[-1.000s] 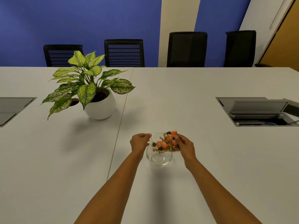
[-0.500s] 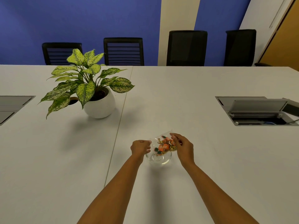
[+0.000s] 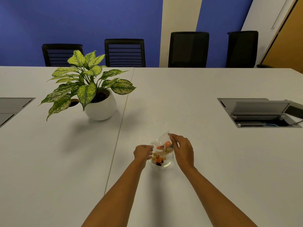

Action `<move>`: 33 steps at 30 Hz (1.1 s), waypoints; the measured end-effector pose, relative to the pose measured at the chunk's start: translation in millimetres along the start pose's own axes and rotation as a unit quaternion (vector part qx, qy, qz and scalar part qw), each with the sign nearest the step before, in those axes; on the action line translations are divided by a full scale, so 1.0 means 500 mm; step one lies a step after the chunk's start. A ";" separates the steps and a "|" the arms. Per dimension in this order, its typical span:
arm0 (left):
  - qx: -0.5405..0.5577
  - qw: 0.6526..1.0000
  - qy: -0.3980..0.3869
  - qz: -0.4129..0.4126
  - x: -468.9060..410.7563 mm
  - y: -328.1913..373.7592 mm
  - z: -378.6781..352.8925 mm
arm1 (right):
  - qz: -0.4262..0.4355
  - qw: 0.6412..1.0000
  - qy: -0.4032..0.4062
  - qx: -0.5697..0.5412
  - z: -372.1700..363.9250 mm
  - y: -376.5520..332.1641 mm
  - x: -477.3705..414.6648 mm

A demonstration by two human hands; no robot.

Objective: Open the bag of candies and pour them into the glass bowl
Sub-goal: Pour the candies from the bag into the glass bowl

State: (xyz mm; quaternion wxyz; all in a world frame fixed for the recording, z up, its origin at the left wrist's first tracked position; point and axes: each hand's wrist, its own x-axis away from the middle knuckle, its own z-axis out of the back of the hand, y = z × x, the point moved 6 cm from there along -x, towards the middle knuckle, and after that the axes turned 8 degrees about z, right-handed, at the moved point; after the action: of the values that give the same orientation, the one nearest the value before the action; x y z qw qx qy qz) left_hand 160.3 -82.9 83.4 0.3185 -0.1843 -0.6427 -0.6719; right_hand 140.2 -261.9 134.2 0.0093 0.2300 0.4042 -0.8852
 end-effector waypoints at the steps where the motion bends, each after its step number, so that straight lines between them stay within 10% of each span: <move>1: 0.000 1.000 -0.002 -0.002 0.000 0.000 0.000 | 0.000 1.000 0.004 0.002 0.002 -0.001 -0.001; 33: 0.100 0.950 0.106 -0.276 0.120 0.079 0.014 | -0.125 0.981 0.116 -0.090 0.028 -0.056 0.013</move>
State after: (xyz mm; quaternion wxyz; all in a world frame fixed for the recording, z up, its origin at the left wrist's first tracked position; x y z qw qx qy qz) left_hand 141.8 -86.4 152.8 0.2035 0.1054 -0.6953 -0.6813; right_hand 123.2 -252.0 159.6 -0.1273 0.2771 0.5065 -0.8065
